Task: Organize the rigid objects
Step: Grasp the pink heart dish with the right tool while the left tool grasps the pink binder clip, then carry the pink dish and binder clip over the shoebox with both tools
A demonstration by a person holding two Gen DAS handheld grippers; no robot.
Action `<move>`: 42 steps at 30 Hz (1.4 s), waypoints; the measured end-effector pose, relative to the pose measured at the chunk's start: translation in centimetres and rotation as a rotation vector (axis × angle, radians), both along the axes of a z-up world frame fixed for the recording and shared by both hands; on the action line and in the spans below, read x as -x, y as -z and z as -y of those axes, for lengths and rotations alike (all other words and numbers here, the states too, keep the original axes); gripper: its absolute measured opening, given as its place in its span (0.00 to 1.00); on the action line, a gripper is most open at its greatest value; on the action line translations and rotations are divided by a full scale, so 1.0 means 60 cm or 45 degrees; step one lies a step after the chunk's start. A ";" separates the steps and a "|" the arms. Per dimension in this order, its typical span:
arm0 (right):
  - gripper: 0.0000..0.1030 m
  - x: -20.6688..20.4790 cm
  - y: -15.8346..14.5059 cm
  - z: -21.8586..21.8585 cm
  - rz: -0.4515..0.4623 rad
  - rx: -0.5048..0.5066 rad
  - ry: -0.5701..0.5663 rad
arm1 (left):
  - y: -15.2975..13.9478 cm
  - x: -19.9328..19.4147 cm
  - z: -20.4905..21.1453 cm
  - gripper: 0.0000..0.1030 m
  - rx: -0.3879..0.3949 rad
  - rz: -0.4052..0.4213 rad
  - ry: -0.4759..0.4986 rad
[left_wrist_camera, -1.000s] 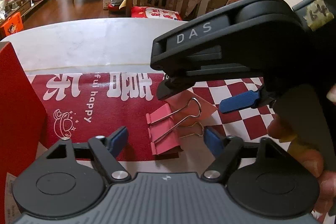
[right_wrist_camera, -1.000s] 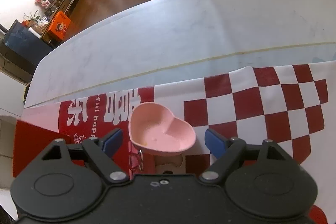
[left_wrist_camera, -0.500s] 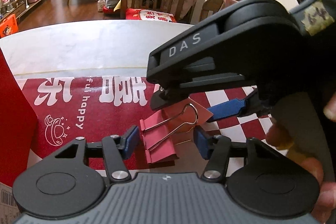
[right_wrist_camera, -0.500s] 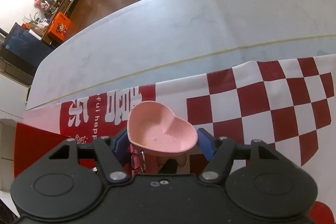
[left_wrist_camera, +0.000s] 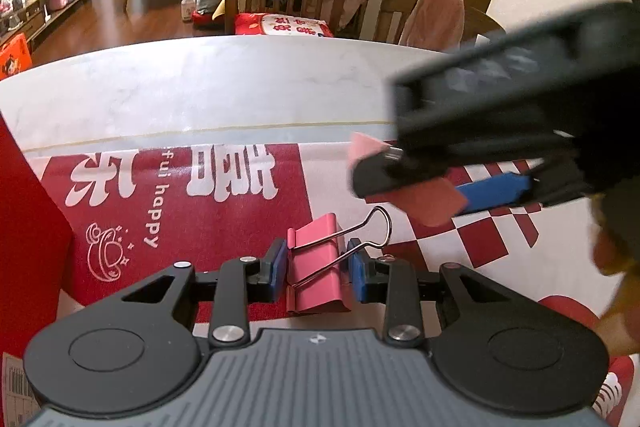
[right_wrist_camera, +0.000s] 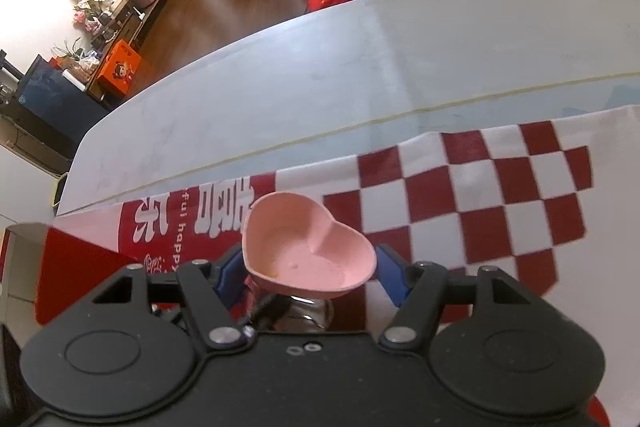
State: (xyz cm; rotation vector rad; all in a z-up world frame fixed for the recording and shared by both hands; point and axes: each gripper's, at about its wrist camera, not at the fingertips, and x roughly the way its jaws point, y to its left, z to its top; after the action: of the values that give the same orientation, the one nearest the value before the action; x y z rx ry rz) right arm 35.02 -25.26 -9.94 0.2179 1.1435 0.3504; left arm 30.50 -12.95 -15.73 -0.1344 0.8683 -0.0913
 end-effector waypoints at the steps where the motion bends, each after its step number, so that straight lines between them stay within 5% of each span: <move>1: 0.65 0.005 -0.002 0.005 0.008 0.007 -0.004 | -0.002 0.003 -0.002 0.31 0.002 -0.002 -0.004; 20: 0.65 0.142 -0.069 0.047 0.138 0.123 -0.168 | -0.065 0.092 -0.025 0.31 0.087 -0.015 -0.017; 42: 0.65 0.289 -0.153 -0.046 0.252 0.180 -0.386 | -0.199 0.226 -0.134 0.31 0.113 0.003 -0.062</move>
State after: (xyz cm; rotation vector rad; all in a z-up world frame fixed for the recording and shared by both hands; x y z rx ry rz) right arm 17.66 -22.50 -0.76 -0.1147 1.0003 0.5444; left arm 16.92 -4.89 -3.80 -0.2387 0.8588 -0.0846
